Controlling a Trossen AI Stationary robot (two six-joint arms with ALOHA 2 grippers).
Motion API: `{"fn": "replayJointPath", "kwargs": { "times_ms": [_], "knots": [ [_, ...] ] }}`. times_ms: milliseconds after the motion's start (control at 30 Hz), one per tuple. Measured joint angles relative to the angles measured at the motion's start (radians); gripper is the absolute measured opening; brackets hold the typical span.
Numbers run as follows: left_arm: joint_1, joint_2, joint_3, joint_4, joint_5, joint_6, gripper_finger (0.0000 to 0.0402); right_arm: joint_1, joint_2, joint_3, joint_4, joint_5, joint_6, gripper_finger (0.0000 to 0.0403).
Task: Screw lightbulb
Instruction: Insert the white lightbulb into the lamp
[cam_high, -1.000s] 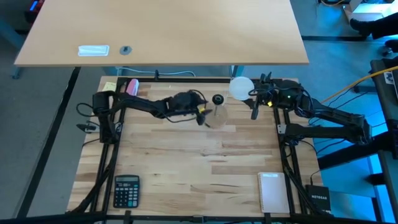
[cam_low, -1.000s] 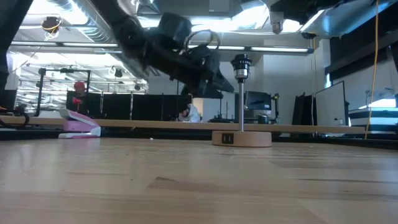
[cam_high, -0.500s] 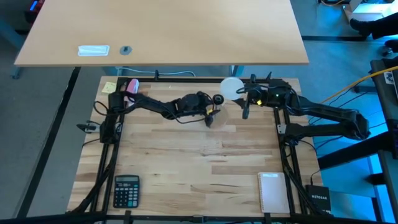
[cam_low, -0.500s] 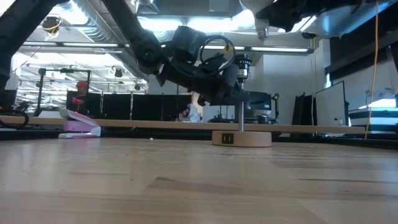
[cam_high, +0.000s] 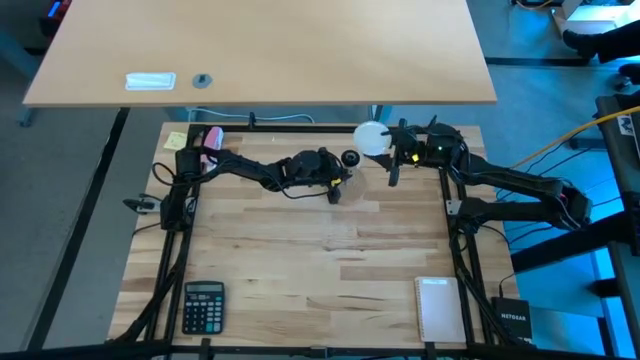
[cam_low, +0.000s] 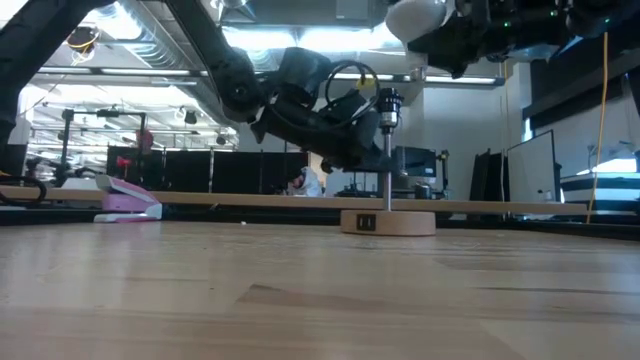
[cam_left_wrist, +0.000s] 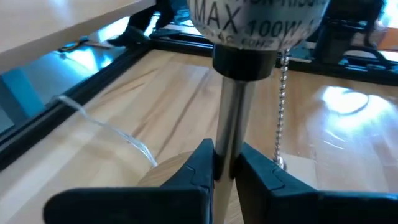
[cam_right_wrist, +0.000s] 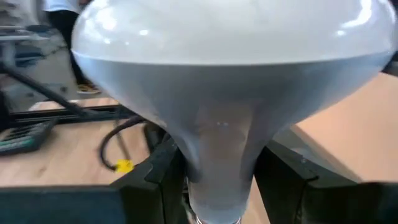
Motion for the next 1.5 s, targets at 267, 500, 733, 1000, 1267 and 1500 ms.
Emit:
{"fn": "replayJointPath", "kwargs": {
  "times_ms": [267,500,733,1000,1267,1500],
  "knots": [
    [-0.038,-0.007,0.002,-0.051,0.077,0.017,0.0029,0.021,0.068,0.000,0.106,-0.101,0.025,0.0164],
    [-0.046,-0.008,0.002,-0.054,0.090,0.022,0.0030,0.021,0.152,0.001,0.205,-0.175,0.061,0.0164],
    [-0.045,-0.007,0.002,-0.052,0.090,0.033,0.0029,0.029,0.191,0.001,0.217,-0.198,0.069,0.0164],
    [-0.045,-0.006,0.001,-0.050,0.089,0.051,0.0029,0.033,0.195,0.001,0.197,-0.189,0.032,0.0164],
    [-0.045,-0.005,0.001,-0.050,0.081,0.046,0.0040,0.034,0.199,0.004,0.153,-0.175,-0.005,0.0164],
    [-0.055,-0.005,0.000,-0.049,0.013,0.033,0.0030,0.034,0.197,-0.024,0.180,-0.152,-0.005,0.0164]
  ]
}}
